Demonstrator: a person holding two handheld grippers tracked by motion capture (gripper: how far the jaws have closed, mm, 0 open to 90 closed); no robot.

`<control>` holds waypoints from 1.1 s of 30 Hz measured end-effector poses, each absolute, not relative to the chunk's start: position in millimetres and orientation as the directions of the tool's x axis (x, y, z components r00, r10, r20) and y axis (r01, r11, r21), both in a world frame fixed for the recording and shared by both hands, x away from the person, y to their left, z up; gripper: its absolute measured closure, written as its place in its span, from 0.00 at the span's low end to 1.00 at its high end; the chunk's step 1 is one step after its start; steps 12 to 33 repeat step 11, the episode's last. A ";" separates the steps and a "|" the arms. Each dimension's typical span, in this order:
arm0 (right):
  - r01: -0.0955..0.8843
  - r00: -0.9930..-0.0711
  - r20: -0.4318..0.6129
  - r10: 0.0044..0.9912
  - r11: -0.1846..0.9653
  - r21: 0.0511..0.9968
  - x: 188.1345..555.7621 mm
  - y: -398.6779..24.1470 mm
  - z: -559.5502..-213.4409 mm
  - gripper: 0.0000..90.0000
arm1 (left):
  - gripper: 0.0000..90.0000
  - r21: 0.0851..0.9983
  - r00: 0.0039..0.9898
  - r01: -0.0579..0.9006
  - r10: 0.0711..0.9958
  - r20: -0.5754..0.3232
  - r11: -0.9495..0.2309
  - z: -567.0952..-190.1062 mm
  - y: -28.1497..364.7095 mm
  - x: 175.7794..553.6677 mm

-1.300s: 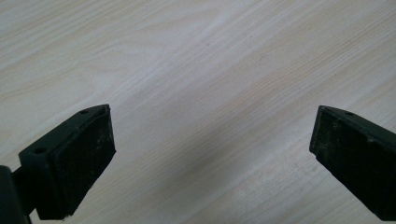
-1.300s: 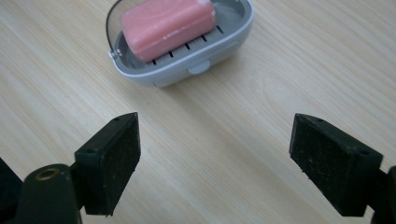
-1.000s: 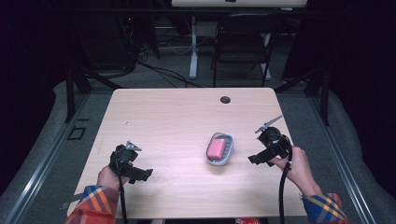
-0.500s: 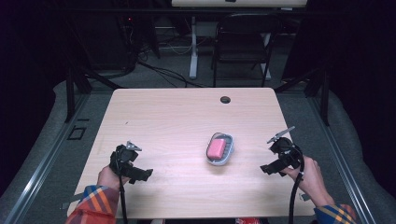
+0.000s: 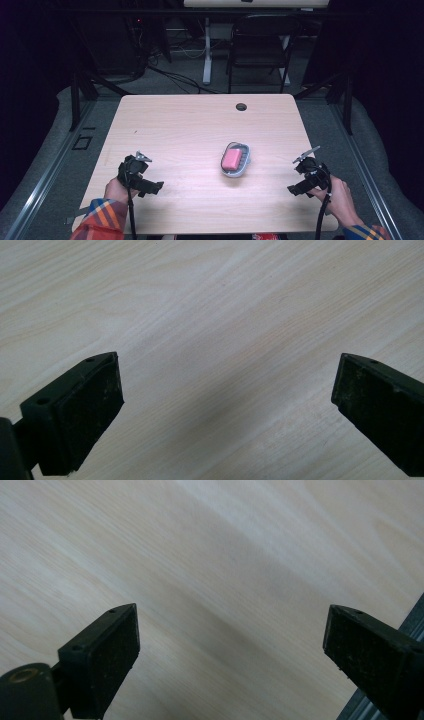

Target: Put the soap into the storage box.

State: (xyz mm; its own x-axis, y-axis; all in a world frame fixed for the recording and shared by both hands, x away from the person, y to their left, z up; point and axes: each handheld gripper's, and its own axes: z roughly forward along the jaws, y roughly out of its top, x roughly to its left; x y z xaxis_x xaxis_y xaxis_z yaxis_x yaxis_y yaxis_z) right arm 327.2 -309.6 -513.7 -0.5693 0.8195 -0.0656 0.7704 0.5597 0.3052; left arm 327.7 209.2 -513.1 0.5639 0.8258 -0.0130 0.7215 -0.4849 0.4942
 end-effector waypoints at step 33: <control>0.793 -0.575 -0.086 0.814 0.580 0.184 333.1 -306.9 -532.8 0.09 | 0.00 0.482 0.569 0.722 0.822 -0.009 -0.495 -514.3 209.0 328.1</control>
